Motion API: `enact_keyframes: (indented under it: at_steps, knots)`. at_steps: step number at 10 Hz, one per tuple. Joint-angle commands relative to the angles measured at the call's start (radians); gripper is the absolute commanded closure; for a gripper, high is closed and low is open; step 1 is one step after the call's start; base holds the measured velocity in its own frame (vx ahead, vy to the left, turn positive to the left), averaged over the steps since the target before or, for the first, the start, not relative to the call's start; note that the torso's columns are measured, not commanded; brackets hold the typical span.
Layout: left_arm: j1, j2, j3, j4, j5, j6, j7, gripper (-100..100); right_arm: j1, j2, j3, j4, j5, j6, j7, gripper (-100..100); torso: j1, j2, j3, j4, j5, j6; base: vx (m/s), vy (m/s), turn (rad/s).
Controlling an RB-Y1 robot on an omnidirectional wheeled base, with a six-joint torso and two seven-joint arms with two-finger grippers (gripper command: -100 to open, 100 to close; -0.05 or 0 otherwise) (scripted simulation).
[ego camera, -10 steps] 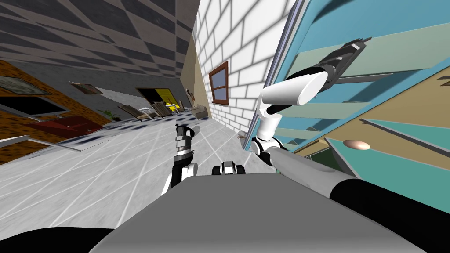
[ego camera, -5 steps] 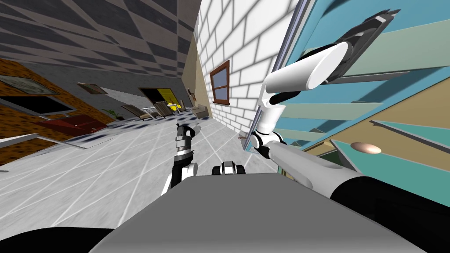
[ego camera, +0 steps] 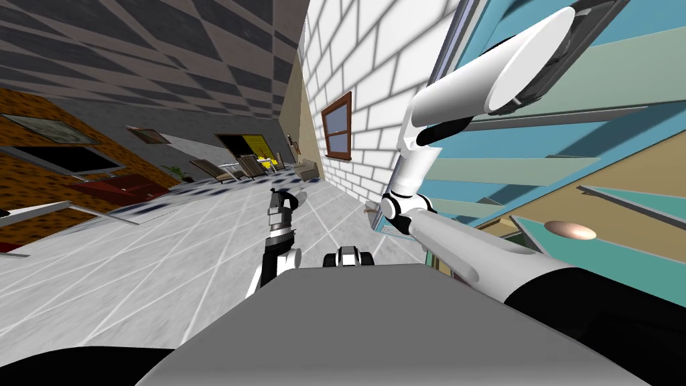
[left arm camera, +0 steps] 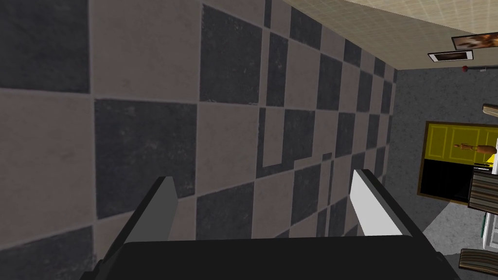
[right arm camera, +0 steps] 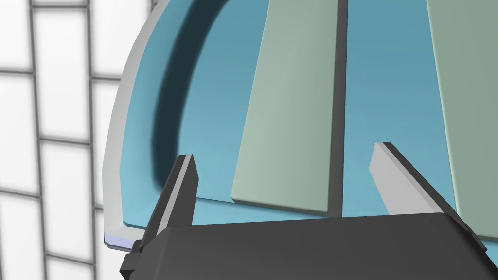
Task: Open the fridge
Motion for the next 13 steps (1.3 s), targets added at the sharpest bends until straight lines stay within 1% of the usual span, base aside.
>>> enact_keyframes:
  at_steps: [1,2,3,4,5,6,7,8,9,10,11,12,13]
  knots:
    - [0.000,0.000,0.000,0.000,0.000,0.000,0.000,0,-0.081,-0.009,-0.053,0.077,0.009,0.021,0.023,-100,0.000,0.000,0.000,0.000,0.000,0.000,0.027,0.000,0.064]
    - [0.000,0.000,0.000,0.000,0.000,0.000,0.000,0,-0.107,-0.009,-0.053,0.086,0.009,0.021,0.023,-100,0.000,-0.001,0.000,0.000,0.000,0.000,0.024,-0.001,0.015]
    - [0.000,0.000,0.000,0.000,0.000,0.000,0.000,0,-0.140,-0.012,-0.077,0.126,0.014,0.030,0.035,-100,0.000,0.000,0.000,0.000,0.000,0.000,0.022,0.002,0.039]
    - [0.000,0.000,0.000,0.000,0.000,0.000,0.000,0,-0.156,-0.012,-0.077,0.126,0.014,0.030,0.035,-100,0.000,0.000,0.000,0.000,0.000,0.000,0.017,0.002,0.021]
    - [0.000,0.000,0.000,0.000,0.000,0.000,0.000,0,-0.192,-0.015,-0.102,0.167,0.020,0.040,0.047,-100,0.000,0.001,0.000,0.000,0.000,0.000,0.021,0.001,0.033]
    - [0.000,0.000,0.000,0.000,0.000,0.000,0.000,0,-0.206,-0.015,-0.102,0.167,0.020,0.040,0.047,-100,0.000,0.000,0.000,0.000,0.000,0.000,0.017,0.000,0.022]
    - [0.000,0.000,0.000,0.000,0.000,0.000,0.000,0,-0.244,-0.018,-0.126,0.209,0.027,0.051,0.059,-100,0.000,0.000,0.000,0.000,0.000,0.000,0.017,0.000,0.042]
    - [0.000,0.000,0.000,0.000,0.000,0.000,0.000,0,-0.255,-0.018,-0.126,0.209,0.027,0.051,0.059,-100,0.000,0.000,0.000,0.000,0.000,0.000,0.017,0.000,0.020]
    - [0.000,0.000,0.000,0.000,0.000,0.000,0.000,0,-0.297,-0.021,-0.151,0.251,0.034,0.062,0.071,-100,0.000,0.000,0.000,0.000,0.000,0.000,0.020,0.002,0.037]
    - [0.000,0.000,0.000,0.000,0.000,0.000,0.000,0,-0.305,-0.021,-0.151,0.251,0.034,0.062,0.071,-100,0.000,0.000,0.000,0.000,0.000,0.000,0.019,0.002,0.026]
    - [0.000,0.000,0.000,0.000,0.000,0.000,0.000,0,-0.345,-0.024,-0.175,0.294,0.041,0.073,0.083,-100,0.000,0.000,0.000,0.000,0.000,0.000,0.021,-0.001,0.039]
    - [0.000,0.000,0.000,0.000,0.000,0.000,0.000,0,-0.354,-0.024,-0.175,0.294,0.041,0.073,0.083,-100,0.000,0.000,0.000,0.000,0.000,0.000,0.017,-0.001,0.020]
    - [0.000,0.000,0.000,0.000,0.000,0.000,0.000,0,-0.393,-0.027,-0.200,0.337,0.048,0.084,0.095,-100,0.000,0.000,0.000,0.000,0.000,0.000,0.017,0.003,0.038]
